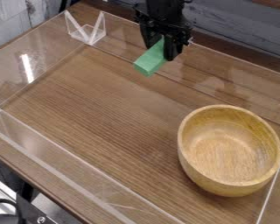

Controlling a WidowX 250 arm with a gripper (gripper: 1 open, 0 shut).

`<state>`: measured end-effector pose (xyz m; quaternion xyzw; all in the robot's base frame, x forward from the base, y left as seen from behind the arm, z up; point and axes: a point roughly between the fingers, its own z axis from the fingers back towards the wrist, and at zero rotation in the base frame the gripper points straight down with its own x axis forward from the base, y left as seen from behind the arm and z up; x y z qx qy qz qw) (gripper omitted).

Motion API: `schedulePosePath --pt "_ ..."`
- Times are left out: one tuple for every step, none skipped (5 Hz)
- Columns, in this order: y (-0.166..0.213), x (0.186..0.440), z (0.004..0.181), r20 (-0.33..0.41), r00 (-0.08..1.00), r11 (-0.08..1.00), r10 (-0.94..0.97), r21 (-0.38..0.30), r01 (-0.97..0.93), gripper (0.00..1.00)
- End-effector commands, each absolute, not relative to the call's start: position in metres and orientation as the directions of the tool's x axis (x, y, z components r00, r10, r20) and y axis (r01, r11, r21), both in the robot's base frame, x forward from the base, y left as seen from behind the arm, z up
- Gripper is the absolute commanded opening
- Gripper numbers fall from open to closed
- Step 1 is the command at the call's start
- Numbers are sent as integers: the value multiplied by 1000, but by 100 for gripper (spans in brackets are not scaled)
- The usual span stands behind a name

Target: Put the green block in the brown bowl

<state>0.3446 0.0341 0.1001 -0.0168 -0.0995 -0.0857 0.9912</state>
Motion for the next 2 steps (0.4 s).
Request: schedulePosePath --pt "-11 326 113 235 944 970 -233 -14 242 0" --pt "-59 307 125 244 932 959 -267 -28 282 0"
